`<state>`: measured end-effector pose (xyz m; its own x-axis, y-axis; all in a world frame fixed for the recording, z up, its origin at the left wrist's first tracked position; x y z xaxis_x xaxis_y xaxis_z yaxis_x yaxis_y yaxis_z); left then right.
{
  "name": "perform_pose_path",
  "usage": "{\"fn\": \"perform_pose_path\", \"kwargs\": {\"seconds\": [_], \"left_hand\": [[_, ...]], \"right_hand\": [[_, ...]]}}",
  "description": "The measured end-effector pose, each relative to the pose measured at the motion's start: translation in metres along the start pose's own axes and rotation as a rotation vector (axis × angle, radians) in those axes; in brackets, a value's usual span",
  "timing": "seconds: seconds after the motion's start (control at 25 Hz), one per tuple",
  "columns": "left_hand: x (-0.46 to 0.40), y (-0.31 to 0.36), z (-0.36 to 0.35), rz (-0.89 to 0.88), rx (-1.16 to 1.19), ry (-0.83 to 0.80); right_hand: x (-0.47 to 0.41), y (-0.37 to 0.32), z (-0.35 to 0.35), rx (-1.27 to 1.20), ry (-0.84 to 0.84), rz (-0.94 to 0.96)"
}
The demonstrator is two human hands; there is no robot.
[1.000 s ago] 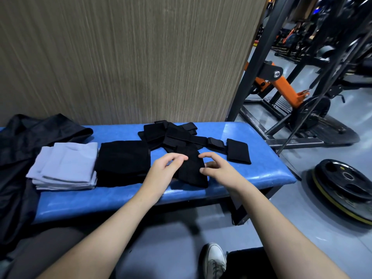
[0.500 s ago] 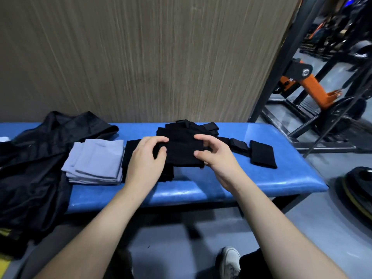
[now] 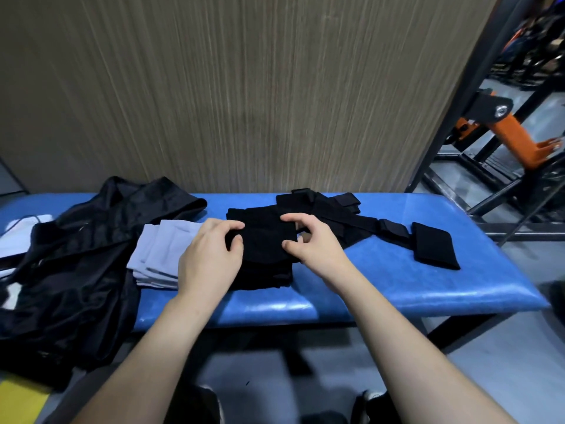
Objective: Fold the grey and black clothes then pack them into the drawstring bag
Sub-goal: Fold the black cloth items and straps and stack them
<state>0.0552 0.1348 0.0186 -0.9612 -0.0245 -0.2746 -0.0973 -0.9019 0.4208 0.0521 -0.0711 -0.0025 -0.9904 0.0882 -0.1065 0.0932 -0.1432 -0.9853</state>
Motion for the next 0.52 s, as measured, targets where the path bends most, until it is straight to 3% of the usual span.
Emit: {"fn": "perform_pose_path", "kwargs": {"seconds": [0.28,0.52], "left_hand": [[0.002,-0.007,0.002,0.021,-0.114,0.016],[0.005,0.002,-0.003,-0.153,-0.333,0.142]], "right_hand": [[0.001,0.004,-0.014,0.244,-0.059,0.066],[0.002,0.026,-0.018,0.439,-0.160,-0.023]]}}
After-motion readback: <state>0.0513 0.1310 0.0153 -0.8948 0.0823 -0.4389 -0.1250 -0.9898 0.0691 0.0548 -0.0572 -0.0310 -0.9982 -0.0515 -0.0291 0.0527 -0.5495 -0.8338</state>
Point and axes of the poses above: each hand's wrist, its own x-axis away from the middle knuckle, its own z-axis out of the back of the hand, y = z × x, the point moved 9 cm from there along -x, towards the middle knuckle, and after that the axes turned 13 degrees about -x, right-handed, at the moved point
